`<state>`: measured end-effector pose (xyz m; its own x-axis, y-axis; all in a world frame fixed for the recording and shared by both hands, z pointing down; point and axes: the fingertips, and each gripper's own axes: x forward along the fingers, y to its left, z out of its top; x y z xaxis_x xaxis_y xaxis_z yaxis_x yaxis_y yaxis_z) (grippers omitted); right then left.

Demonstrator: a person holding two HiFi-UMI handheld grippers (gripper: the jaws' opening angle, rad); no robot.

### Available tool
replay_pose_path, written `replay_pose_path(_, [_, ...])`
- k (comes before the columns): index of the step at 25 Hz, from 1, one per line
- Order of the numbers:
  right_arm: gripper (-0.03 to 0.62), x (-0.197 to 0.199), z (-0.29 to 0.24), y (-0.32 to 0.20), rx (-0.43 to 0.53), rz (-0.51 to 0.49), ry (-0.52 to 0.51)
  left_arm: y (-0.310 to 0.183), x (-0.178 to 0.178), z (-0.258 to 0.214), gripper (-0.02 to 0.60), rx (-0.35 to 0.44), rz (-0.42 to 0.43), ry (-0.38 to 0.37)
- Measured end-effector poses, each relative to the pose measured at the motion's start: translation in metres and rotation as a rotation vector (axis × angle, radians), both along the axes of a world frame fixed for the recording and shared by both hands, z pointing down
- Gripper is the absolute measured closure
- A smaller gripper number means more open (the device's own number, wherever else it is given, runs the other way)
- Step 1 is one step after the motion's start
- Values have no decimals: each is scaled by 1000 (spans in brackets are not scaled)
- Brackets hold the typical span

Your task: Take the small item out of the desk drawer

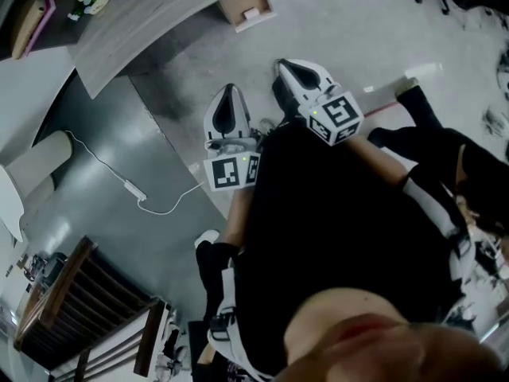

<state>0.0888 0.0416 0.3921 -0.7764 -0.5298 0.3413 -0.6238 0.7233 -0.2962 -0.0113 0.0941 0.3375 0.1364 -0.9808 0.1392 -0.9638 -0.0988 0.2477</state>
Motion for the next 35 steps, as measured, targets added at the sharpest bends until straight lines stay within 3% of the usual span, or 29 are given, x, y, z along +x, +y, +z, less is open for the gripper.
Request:
replay_pose_path(9, [595,6,23,-95,-42,-58,35,-88,5,2,584,-23,-70,-1])
replay_pose_path(18, [595,-9,54,-146,-69,-101,83,-120,4,4,584,-39,-113,-1])
replay_pose_path(35, [595,-70,147,-222,-180,-16,218,-190,-65,33,584,-45,-84,57])
